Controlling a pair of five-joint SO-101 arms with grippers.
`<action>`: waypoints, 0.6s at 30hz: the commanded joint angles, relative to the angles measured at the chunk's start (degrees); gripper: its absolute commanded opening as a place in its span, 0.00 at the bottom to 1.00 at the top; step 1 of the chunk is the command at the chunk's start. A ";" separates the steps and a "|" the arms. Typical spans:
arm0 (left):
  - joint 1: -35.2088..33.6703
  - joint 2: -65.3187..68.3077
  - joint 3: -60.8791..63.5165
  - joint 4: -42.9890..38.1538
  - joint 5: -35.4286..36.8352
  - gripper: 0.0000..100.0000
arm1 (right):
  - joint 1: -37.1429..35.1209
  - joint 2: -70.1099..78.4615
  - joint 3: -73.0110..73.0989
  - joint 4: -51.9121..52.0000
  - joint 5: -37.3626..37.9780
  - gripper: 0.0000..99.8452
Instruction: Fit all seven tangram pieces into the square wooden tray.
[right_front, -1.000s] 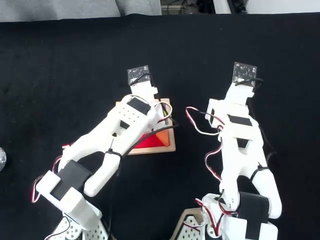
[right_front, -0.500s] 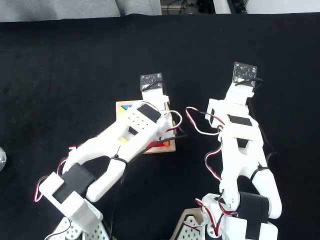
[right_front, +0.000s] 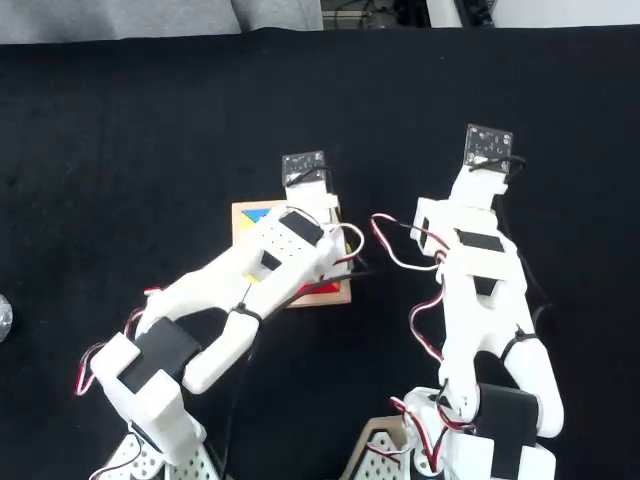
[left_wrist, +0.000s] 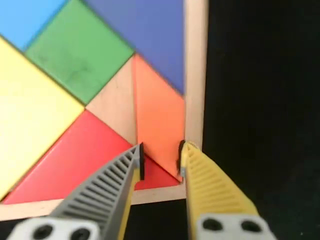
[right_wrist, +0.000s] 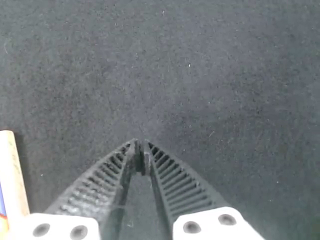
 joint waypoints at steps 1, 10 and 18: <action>1.45 0.00 -4.79 2.20 0.00 0.14 | -0.97 -0.40 -2.15 -1.14 0.70 0.01; 2.15 -4.04 -9.10 11.96 -0.97 0.14 | -0.79 -0.57 -2.15 -1.14 0.70 0.01; -8.92 -24.00 -5.58 13.80 -10.64 0.14 | -0.79 -0.57 -2.15 -1.14 0.53 0.01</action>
